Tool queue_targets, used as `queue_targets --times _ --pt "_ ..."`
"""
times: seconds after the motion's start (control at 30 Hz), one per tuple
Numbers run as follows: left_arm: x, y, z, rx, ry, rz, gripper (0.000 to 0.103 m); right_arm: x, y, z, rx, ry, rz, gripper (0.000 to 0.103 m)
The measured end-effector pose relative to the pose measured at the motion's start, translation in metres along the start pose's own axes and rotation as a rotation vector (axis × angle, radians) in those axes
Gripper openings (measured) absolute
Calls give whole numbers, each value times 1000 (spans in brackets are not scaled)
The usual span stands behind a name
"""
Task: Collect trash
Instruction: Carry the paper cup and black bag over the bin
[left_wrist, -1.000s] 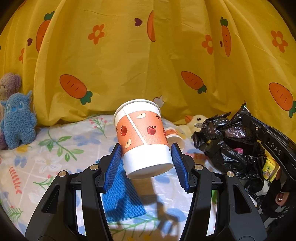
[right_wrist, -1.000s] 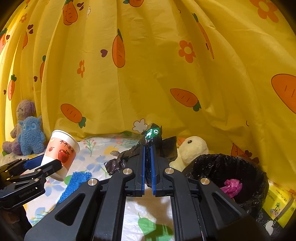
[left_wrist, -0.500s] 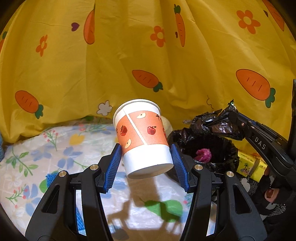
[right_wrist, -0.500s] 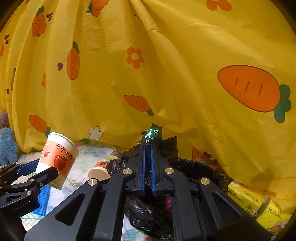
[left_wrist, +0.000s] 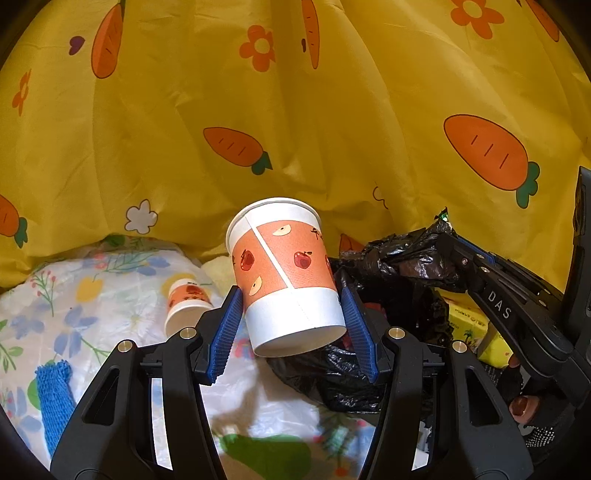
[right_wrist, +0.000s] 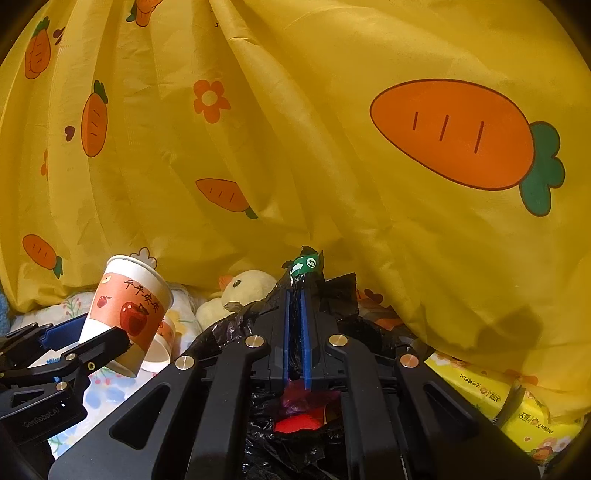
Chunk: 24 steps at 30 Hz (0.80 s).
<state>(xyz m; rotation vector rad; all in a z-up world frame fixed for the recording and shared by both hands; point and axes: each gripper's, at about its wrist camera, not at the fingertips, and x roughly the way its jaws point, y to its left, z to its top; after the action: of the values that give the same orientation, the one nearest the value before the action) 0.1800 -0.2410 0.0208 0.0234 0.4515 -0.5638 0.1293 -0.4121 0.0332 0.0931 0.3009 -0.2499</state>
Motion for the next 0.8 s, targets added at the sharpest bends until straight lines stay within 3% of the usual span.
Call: queue_targets --times 0.8 --pt "61 -23 -4 25 80 -100 55 26 -14 0 32 33 -28 7"
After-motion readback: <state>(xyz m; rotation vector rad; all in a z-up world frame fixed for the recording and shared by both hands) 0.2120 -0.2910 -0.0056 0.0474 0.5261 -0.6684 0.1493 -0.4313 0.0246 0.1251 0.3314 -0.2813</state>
